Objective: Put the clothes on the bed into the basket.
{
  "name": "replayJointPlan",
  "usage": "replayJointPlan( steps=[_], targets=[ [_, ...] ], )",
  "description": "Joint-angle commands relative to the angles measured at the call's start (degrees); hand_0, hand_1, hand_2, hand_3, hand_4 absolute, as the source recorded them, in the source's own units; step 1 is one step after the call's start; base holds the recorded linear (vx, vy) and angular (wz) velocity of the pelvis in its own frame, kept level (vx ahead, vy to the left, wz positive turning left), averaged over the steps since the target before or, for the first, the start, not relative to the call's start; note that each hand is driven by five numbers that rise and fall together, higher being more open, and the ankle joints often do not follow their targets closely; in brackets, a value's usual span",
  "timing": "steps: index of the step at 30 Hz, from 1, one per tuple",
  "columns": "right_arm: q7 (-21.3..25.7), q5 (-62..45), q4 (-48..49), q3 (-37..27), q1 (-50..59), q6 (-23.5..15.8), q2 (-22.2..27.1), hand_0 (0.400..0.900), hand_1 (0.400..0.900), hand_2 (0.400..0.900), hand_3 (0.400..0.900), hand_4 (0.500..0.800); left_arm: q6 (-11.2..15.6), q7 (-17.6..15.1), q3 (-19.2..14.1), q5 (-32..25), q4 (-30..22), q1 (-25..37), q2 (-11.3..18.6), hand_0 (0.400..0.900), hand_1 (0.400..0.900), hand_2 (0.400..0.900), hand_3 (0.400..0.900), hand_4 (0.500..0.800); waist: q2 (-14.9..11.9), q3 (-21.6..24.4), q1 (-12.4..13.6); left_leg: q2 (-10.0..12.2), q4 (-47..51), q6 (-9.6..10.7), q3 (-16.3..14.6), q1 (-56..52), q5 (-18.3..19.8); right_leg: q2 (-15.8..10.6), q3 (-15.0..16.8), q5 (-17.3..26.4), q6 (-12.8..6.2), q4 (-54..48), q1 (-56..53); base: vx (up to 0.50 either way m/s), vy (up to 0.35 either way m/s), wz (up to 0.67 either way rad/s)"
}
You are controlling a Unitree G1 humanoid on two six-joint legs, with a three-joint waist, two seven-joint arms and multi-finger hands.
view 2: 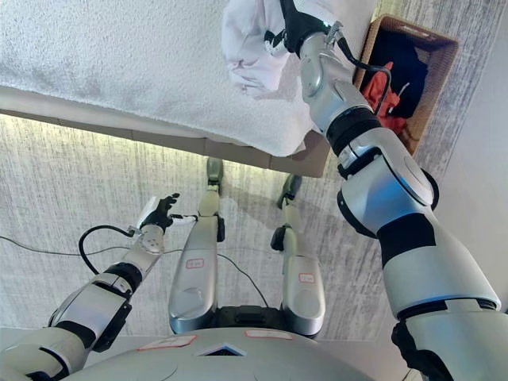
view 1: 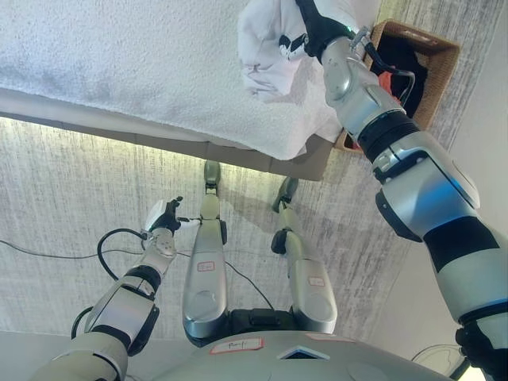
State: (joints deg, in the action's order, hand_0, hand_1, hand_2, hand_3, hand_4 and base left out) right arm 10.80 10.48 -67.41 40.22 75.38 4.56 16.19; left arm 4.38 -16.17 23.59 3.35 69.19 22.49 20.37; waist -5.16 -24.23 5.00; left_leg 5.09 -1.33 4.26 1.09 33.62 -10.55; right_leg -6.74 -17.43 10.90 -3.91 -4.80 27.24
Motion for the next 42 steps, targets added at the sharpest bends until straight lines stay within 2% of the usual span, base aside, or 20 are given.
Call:
replayJointPlan(
  steps=[1,2,3,4,15,21,25,27,30,37,42],
  targets=[
    [-1.88,-1.72,-5.47,1.90,2.41,-0.48,-2.44,0.900,0.900,0.900,0.900,0.800,-0.78,-0.71,1.14,-1.43,2.43,-0.38,3.05,0.900,0.900,0.900,0.900,0.800,-2.13,-0.79,1.58,-0.78,-1.48,0.38,0.40,0.16,3.08,-2.53,3.27,-0.04,-3.04,0.93,-1.00,0.00,0.000,0.00],
    [-1.93,-1.72,-5.96,1.92,2.49,-0.33,-2.66,0.900,0.900,0.900,0.900,0.800,-0.79,-0.73,1.21,-1.64,2.49,-0.27,3.05,0.900,0.900,0.900,0.900,0.800,-2.09,-0.83,1.67,-0.85,-1.27,0.39,0.43,-0.14,3.03,-2.52,3.24,-0.10,-3.05,0.90,-1.18,0.00,0.000,0.00],
    [-1.86,-2.37,-6.65,1.40,2.53,-0.31,-2.80,0.680,0.680,0.680,0.680,0.668,-0.87,-0.61,1.50,-1.74,2.68,0.01,2.95,0.900,0.900,0.900,0.900,0.800,-1.90,-0.80,1.84,-0.97,-0.91,0.36,0.46,-0.56,2.95,-2.54,3.18,-0.20,-3.08,0.87,-1.47,0.00,0.000,0.00],
    [-1.86,-2.37,-6.65,1.40,2.53,-0.31,-2.80,0.400,0.400,0.400,0.400,0.500,-0.87,-0.61,1.50,-1.74,2.68,0.01,2.95,0.900,0.900,0.900,0.900,0.800,-1.90,-0.81,1.85,-0.97,-0.91,0.36,0.46,-0.57,2.95,-2.54,3.18,-0.20,-3.08,0.87,-1.48,0.00,0.000,0.00],
    [0.25,-3.53,-7.82,-1.25,0.23,-0.20,-4.44,0.400,0.400,0.400,0.400,0.500,-0.95,-1.15,1.76,-1.45,2.48,-1.38,2.42,0.900,0.900,0.900,0.900,0.800,-1.03,0.40,2.40,-1.27,1.12,0.23,1.09,-2.86,2.39,-2.58,2.61,-0.72,-3.20,0.45,-3.46,0.01,-0.002,0.04],
    [1.42,-4.45,-5.38,-2.46,-1.24,-1.01,-3.54,0.400,0.400,0.400,0.400,0.500,-0.89,-1.33,1.03,-1.20,2.94,-2.01,2.31,0.900,0.900,0.900,0.900,0.800,-1.38,0.85,1.94,-0.99,1.82,0.33,0.87,-4.39,2.28,-2.30,2.78,-0.82,-3.26,0.19,-4.42,0.00,-0.001,-0.01],
    [1.83,-4.86,-4.52,-3.48,-2.72,-1.39,-1.97,0.400,0.400,0.400,0.400,0.500,-0.88,-1.19,0.61,-0.95,2.85,-2.72,2.48,0.900,0.900,0.900,0.900,0.800,-1.36,1.41,1.86,-0.77,2.87,0.51,1.00,-5.75,1.94,-2.12,2.71,-0.98,-3.28,0.15,-5.16,0.00,-0.002,-0.01],
    [2.29,-5.61,-4.23,-5.24,-4.81,-2.05,0.52,0.400,0.400,0.400,0.400,0.500,-0.80,-0.77,0.21,-0.24,2.97,-3.41,2.53,0.900,0.900,0.900,0.900,0.800,-1.18,2.42,1.81,-0.64,4.70,0.75,1.09,-7.53,1.36,-2.11,2.48,-1.13,-3.40,0.06,-6.19,0.00,-0.033,0.04],
    [2.92,-6.09,-3.26,-6.73,-5.89,-2.05,0.92,0.400,0.400,0.400,0.400,0.500,-0.62,-0.67,0.09,0.22,2.68,-4.06,2.47,0.900,0.900,0.900,0.900,0.800,-0.77,3.66,1.70,-0.55,6.14,0.90,0.93,-9.35,0.92,-2.22,2.18,-1.36,-3.52,0.24,-7.26,0.00,-0.005,0.01],
    [5.12,-6.68,8.60,-13.15,-16.55,-2.55,6.19,0.400,0.400,0.400,0.400,0.500,-1.14,0.04,-2.35,2.02,2.23,-7.12,1.34,0.900,0.900,0.900,0.900,0.800,-0.37,7.24,-0.64,-0.29,6.33,0.84,-0.31,-13.87,2.28,-2.88,2.40,-2.73,-3.81,1.78,-10.73,0.02,0.016,-0.08],
    [7.16,-8.03,16.31,-21.30,-28.92,-3.29,9.90,0.400,0.400,0.400,0.400,0.500,-1.27,1.15,-4.15,3.35,2.01,-9.48,0.18,0.900,0.900,0.900,0.900,0.800,0.37,10.10,-2.47,-0.16,6.33,0.54,-1.35,-17.61,3.52,-3.58,2.46,-3.88,-4.20,2.33,-14.08,0.04,0.022,-0.07]
  ],
)
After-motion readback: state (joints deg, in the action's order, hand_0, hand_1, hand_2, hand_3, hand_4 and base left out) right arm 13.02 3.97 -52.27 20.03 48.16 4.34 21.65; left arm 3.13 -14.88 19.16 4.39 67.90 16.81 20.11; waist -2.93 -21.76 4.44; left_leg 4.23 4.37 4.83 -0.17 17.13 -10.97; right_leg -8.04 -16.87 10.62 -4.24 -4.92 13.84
